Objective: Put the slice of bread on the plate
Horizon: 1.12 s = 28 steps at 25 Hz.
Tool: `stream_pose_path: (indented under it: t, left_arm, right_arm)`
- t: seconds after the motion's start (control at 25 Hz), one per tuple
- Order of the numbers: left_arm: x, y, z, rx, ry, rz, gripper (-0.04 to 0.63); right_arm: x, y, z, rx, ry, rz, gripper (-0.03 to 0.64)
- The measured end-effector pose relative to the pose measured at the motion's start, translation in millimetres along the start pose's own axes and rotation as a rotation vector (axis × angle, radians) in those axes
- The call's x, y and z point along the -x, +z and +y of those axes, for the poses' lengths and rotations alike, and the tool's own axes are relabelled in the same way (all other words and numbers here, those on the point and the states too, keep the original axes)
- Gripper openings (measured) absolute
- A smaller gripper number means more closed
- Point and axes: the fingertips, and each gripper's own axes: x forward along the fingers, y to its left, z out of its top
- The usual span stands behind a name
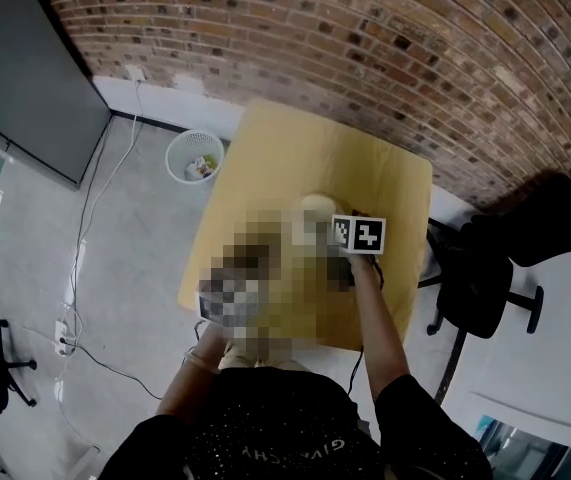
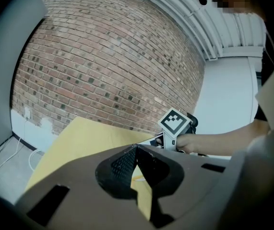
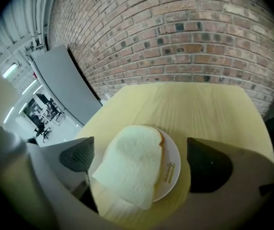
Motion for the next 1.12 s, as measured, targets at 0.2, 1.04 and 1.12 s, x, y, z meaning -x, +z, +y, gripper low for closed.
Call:
stream_pose_path:
  t: [0.2,1.04,1.12]
  left_arm:
    - [3.2,3.9,-6.5,0.014,0.005,-0.014,0.009]
    - [-10.7,12.1,-93.3,-0.014,-0.036,-0.021,0.009]
    - [-9.8,11.5,-96.5,-0.005,-0.034,-0.027,0.009]
  right_arm:
    - [49.8,5.4,12.9,-0.219,0.193,-0.146,0.578]
    - [191.4,-20.4,47.0,-0.570,0.503,-0.577,0.015]
    - [193.2,-27.6,48.3,-0.572,0.484,-0.584,0.015]
